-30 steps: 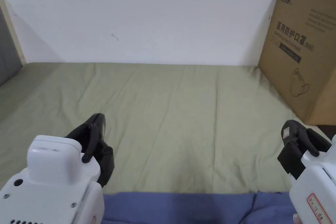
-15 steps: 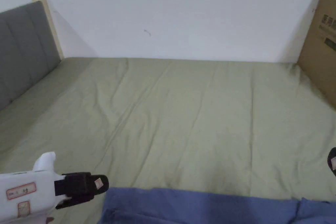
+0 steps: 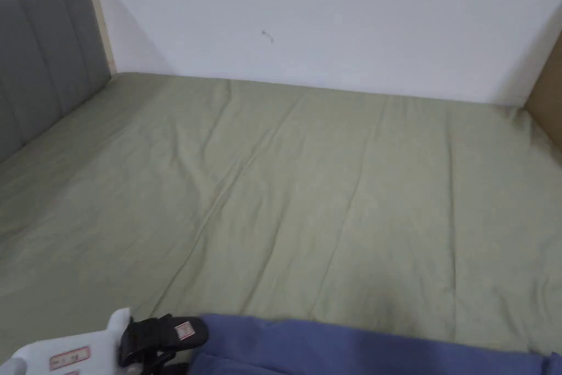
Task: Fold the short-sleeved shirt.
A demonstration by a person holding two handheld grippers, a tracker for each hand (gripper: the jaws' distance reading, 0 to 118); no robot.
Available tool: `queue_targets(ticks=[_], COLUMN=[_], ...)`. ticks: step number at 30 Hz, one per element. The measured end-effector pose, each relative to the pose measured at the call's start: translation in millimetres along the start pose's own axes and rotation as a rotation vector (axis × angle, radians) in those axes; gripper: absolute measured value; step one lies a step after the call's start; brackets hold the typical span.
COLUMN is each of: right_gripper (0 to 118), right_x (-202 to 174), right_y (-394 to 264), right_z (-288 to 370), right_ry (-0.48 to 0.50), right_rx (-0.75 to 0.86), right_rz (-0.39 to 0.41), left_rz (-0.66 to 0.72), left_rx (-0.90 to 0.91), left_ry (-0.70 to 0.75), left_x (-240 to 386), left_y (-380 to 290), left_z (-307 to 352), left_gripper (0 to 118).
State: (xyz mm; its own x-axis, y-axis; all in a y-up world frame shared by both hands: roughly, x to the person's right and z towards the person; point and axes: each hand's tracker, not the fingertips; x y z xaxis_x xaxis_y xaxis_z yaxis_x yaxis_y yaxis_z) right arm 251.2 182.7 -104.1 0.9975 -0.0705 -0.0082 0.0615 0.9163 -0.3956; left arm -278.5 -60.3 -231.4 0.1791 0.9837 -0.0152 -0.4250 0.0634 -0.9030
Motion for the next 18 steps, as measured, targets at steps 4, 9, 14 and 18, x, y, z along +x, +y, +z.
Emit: queue_targets(ticks=[4, 9, 14, 18], right_gripper=[0, 0, 0, 0], right_x=[5, 0, 3, 6], right_y=[4, 5, 0, 1], right_z=[-8, -9, -5, -1], right_ry=[0.010, 0.048, 0.063, 0.075], right_rx=[-0.004, -0.025, -0.032, -0.029], right_rz=[-0.069, -0.092, -0.051, -0.064], left_rz=[0.008, -0.078, -0.261, -0.514], left_rx=[-0.096, 0.013, -0.004, -0.034], left_ry=[0.016, 0.328, 0.422, 0.693], left_x=[1, 0, 21, 74], left_y=[-8, 2, -21, -25], left_z=[8, -38, -60, -57], left_gripper=[118, 6, 6, 6])
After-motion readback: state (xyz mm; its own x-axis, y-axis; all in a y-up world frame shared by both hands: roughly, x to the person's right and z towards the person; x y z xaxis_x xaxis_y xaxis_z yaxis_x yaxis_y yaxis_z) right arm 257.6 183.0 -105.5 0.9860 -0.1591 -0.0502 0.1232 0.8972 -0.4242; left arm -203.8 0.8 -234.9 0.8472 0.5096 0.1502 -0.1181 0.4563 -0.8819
